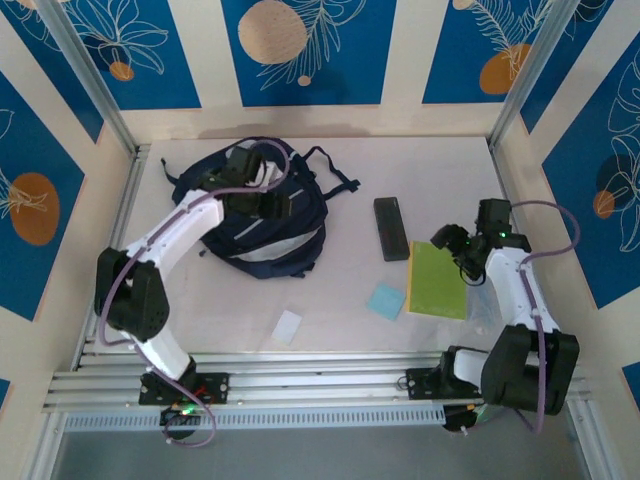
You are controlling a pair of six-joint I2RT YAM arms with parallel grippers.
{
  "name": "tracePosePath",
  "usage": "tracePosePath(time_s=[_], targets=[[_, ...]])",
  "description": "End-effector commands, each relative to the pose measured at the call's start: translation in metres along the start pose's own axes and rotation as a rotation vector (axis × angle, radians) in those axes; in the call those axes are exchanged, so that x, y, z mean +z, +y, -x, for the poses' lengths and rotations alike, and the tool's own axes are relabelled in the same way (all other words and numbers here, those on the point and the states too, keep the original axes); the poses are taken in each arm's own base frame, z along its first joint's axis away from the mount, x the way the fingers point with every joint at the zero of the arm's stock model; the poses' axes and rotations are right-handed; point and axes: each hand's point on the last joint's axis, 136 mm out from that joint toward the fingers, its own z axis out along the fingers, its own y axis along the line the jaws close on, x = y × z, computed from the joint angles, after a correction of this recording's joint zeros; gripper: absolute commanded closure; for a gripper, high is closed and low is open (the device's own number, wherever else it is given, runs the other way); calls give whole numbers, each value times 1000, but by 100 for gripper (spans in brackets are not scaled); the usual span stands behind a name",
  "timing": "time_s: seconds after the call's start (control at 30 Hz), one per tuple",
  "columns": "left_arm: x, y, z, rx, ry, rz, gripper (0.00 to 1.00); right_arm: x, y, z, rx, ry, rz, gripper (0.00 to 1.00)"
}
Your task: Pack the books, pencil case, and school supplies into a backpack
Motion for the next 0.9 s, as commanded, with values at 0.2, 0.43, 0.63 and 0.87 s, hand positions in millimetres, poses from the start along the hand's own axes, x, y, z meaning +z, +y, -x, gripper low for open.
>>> tracePosePath(time_s=[0.2, 0.43, 0.63, 0.87], targets=[[9, -87, -39, -128, -86, -256, 35, 43, -42, -18, 119, 91, -60, 15], [16, -118, -52, -122, -85, -322, 35, 70, -27, -54, 134, 218, -18, 17], [14, -125, -50, -113, -100, -331, 35, 87, 12, -92, 81, 315, 35, 17], [19, -129, -55, -106, -70, -349, 35, 70, 37, -91, -31, 311, 18, 17]])
